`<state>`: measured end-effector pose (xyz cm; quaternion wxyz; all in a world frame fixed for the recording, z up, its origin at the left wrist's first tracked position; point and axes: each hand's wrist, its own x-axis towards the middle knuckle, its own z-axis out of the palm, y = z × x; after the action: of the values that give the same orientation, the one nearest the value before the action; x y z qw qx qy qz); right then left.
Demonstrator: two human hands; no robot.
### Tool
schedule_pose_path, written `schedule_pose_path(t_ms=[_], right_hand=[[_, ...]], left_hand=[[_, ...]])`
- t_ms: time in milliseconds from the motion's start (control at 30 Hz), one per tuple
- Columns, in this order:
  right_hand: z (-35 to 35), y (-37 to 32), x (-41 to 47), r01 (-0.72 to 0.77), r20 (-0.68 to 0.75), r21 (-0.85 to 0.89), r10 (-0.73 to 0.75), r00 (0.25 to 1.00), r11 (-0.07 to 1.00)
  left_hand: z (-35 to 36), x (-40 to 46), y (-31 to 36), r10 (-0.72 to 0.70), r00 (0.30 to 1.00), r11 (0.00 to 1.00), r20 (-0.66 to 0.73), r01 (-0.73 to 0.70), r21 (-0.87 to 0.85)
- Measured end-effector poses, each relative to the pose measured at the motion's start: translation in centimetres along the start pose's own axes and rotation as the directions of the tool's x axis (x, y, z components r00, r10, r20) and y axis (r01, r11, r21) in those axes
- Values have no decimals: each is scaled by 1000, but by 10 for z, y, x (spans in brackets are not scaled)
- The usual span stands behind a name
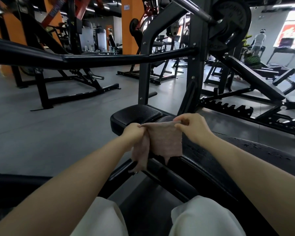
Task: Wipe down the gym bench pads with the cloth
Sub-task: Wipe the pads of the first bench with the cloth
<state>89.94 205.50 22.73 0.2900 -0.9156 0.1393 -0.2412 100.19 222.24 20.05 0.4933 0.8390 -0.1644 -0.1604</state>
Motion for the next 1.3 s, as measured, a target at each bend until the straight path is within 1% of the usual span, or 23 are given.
schedule_pose_path(t_ms=[33,100,167,233,300,367,433,467,533,567,600,633,667,700,733,767,833,900,933,1000,1100,1233,1300], right_hand=[[4,-2,-4,18,2,1,-18,1000,1000],[14,-5,-12,67,-9,0,-67,998,998],[24,-5,-21,114,-12,32,-114,993,993],[34,-5,-29,116,33,116,-121,992,986],[42,-7,-36,45,162,191,-77,984,981],[49,-10,-41,-3,287,152,-41,957,988],[58,-14,-44,33,303,71,-53,952,997],[63,-15,-44,52,262,70,-69,963,996],[69,-14,-38,30,133,145,-50,990,989],[70,-11,-32,-4,72,175,-9,997,985],[71,-6,-25,-49,34,186,43,998,981],[70,-1,-19,-100,28,162,97,995,982],[68,5,-14,-143,49,83,139,989,986],[68,14,-11,-159,85,-35,161,983,987],[69,23,-10,-140,115,-150,157,981,979],[70,30,-11,-100,131,-228,132,982,969],[73,40,-17,-3,136,-279,43,990,960],[74,46,-24,79,137,-284,-41,990,956],[76,48,-25,112,141,-294,-73,987,949],[78,50,-21,166,184,-356,-105,977,920],[88,53,-1,181,255,-424,-75,964,887],[102,60,36,134,262,-481,-4,965,867],[105,63,51,78,255,-475,52,965,877]], left_hand=[[2,-1,5,-81,997,985,-9,78,-156],[4,-6,15,-232,972,870,23,218,-443],[4,-11,20,-306,949,760,72,289,-582],[5,-13,23,-332,937,695,107,320,-644],[6,-16,26,-367,921,632,130,350,-692],[6,-18,28,-395,902,506,177,374,-778],[7,-21,31,-392,896,399,211,372,-838],[8,-20,31,-380,902,403,204,360,-841],[10,-14,31,-306,941,492,144,285,-823],[11,-10,30,-242,965,578,98,224,-785],[14,-4,27,-165,985,708,47,152,-690],[18,0,21,-85,996,852,4,75,-517],[24,5,11,-2,999,959,-37,-8,-284],[32,10,-2,86,994,995,-63,-89,-54],[40,15,-16,167,985,980,-51,-160,119],[51,18,-29,232,973,946,-2,-225,232],[73,23,-51,328,936,843,129,-351,407],[89,25,-60,312,928,726,204,-371,579],[94,25,-59,276,938,697,209,-346,629],[99,30,-53,227,953,681,200,-302,667],[93,54,-43,197,960,683,200,-281,674],[78,120,-30,187,923,550,335,-381,743],[73,147,-22,170,897,549,408,-430,717]])
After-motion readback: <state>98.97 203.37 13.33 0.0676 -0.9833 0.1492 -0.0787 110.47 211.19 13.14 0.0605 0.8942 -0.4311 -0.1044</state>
